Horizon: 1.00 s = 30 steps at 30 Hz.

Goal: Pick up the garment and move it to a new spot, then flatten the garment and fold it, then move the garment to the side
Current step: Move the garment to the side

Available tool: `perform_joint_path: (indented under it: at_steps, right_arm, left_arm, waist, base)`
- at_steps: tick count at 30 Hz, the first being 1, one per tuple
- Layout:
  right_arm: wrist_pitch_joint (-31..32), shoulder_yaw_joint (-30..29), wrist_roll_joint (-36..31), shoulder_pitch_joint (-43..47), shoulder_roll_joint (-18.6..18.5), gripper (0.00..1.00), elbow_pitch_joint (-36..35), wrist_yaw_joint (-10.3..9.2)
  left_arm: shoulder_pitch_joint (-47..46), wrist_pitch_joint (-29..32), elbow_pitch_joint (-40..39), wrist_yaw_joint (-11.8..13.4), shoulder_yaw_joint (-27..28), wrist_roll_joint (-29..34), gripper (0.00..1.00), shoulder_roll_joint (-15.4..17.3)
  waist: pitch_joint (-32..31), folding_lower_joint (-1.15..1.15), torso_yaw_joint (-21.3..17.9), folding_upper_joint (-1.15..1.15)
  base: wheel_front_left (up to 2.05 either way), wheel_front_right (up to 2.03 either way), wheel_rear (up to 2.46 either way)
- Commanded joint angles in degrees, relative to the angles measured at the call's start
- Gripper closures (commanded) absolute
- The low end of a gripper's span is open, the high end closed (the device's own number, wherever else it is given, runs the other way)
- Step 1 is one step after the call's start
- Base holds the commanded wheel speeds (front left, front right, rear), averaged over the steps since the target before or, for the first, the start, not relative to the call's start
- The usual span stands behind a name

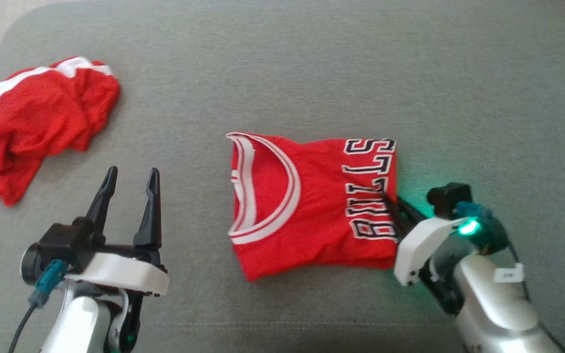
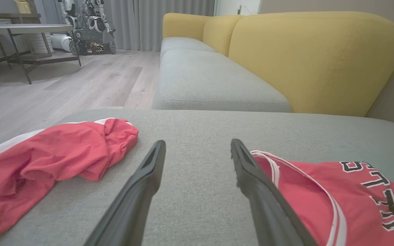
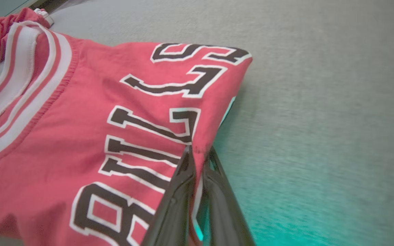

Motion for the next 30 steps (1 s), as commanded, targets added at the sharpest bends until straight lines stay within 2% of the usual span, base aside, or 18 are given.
perform_joint_path:
  at_steps: [1, 10, 19, 24, 30]
  right_arm:
    - [-0.5, 0.6, 0.3, -2.0, -1.6, 1.00, -1.9, -0.05]
    - [0.7, -4.7, -0.5, -6.8, -10.1, 1.00, -4.8, -0.05]
    - [4.8, -15.5, -2.0, -16.5, -20.5, 1.00, -4.6, -0.05]
    - [5.7, -20.1, -1.6, -19.8, -23.4, 1.00, -3.2, -0.05]
    - [5.1, -22.3, -0.8, -21.7, -24.1, 1.00, -2.1, -0.05]
  left_arm:
    - [-3.1, -0.6, -2.1, 0.0, 2.7, 0.5, 0.00, 1.0]
    - [-3.6, -0.7, -3.2, -0.1, 2.8, 0.8, 0.00, 1.2]
    - [-6.3, -0.7, -3.7, -0.9, 1.9, 1.2, 0.00, 1.5]
    - [-8.3, -0.7, -3.8, -1.5, 1.3, 1.5, 0.00, 1.4]
    - [-10.1, -0.7, -3.7, -2.1, 1.0, 1.8, 0.00, 1.6]
  waist:
    - [0.3, 0.00, -1.5, 0.00]
    - [1.6, 0.00, -7.3, 0.00]
    - [5.5, 0.00, -11.0, 0.00]
    - [8.0, 0.00, -11.3, 0.00]
    - [10.7, 0.00, -11.7, 0.00]
  base:
    - [0.00, 0.00, 0.00]
    - [0.00, 0.00, 0.00]
    - [0.00, 0.00, 0.00]
    - [0.00, 0.00, 0.00]
    - [0.00, 0.00, 0.00]
